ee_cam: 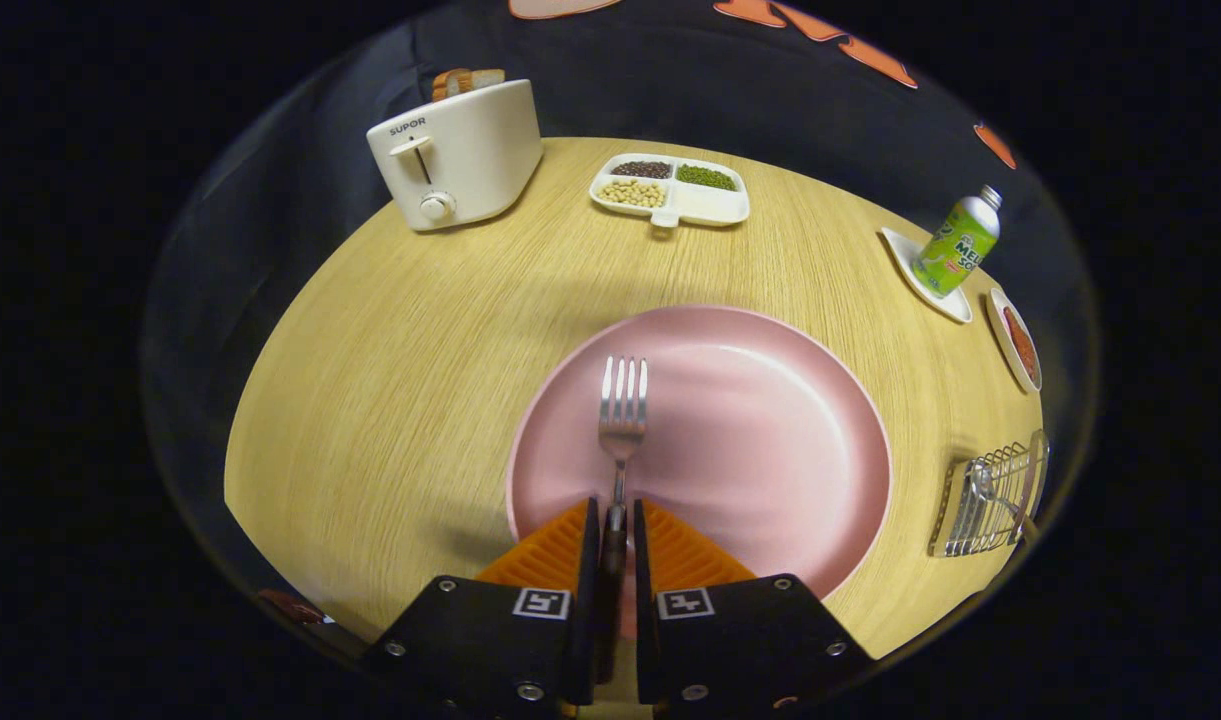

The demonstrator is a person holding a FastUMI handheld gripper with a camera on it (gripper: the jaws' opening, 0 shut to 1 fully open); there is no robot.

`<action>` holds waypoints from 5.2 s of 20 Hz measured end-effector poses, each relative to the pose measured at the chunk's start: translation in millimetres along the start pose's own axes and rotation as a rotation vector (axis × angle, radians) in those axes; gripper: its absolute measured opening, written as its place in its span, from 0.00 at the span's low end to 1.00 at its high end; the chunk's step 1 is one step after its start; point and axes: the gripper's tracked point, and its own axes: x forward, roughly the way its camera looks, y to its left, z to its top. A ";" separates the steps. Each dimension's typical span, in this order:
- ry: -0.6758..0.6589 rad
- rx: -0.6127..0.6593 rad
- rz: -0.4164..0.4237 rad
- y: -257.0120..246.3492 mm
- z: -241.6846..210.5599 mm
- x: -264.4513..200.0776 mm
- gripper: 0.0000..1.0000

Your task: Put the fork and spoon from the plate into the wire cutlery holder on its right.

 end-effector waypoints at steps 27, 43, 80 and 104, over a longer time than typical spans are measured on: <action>-0.177 0.224 -0.189 -209.1 14.8 -150.9 0.05; 0.240 0.167 -0.137 -274.9 -37.8 -158.7 0.05; -0.285 0.304 -0.044 -296.3 81.3 -192.3 0.17; -1.303 0.138 -0.315 -305.1 215.9 -479.8 0.97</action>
